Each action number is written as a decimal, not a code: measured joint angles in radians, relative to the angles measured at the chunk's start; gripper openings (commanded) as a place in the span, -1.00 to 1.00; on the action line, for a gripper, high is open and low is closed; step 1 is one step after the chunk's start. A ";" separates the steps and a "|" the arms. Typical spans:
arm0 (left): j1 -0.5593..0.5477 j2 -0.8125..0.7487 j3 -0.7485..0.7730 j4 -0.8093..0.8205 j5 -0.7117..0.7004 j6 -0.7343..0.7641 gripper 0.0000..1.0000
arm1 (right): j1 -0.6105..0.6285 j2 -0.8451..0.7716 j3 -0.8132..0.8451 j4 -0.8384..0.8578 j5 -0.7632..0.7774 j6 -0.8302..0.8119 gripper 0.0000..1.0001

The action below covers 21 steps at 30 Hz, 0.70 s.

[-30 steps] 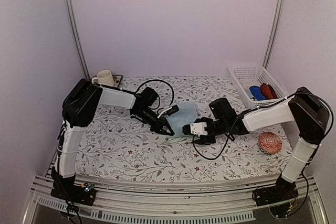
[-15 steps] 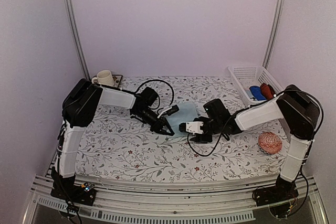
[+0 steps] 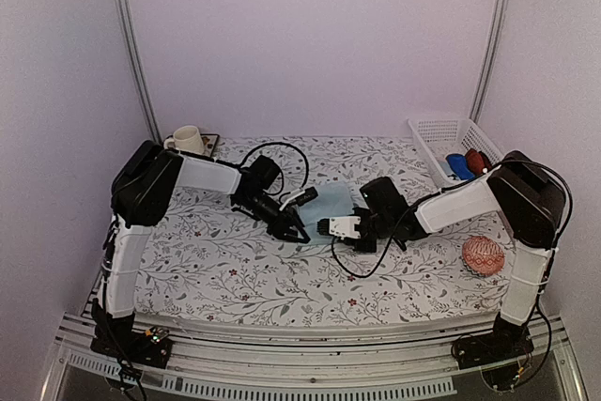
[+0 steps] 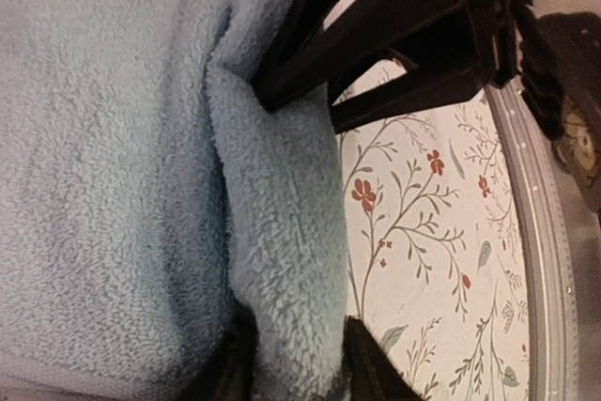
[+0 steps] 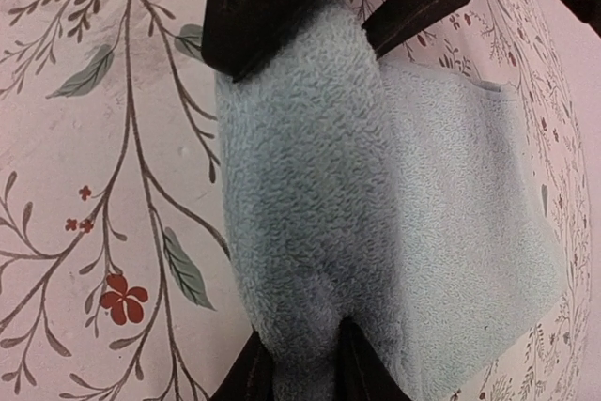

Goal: Roll the towels
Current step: Roll the towel at the center of the board.

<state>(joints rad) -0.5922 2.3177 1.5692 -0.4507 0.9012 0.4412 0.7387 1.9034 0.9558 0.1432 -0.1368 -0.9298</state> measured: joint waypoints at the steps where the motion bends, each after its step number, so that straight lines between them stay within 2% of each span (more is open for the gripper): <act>1: 0.003 0.000 -0.001 0.000 0.005 0.001 0.10 | 0.000 0.003 0.008 -0.007 0.000 0.003 -0.64; 3: 0.008 -0.009 -0.007 0.000 0.011 0.003 0.34 | 0.000 0.008 0.026 -0.025 -0.006 0.008 -0.74; 7: 0.012 -0.061 -0.055 0.020 -0.037 0.011 0.72 | 0.000 0.012 0.060 -0.074 -0.035 0.014 -0.78; 10: 0.016 -0.115 -0.102 0.029 -0.097 0.014 0.79 | 0.000 0.016 0.101 -0.144 -0.071 0.024 -0.83; 11: 0.017 -0.136 -0.121 0.029 -0.128 0.014 0.92 | 0.000 0.020 0.119 -0.173 -0.084 0.029 -0.86; 17: 0.047 -0.250 -0.235 0.081 -0.277 0.014 0.93 | 0.000 0.030 0.170 -0.299 -0.173 0.093 -0.88; 21: 0.047 -0.349 -0.365 0.176 -0.363 0.021 0.93 | -0.007 0.030 0.186 -0.356 -0.231 0.127 -0.88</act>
<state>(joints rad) -0.5457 1.9686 1.2041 -0.2749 0.5381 0.4622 0.7315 1.9335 1.1416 -0.2131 -0.3676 -0.8024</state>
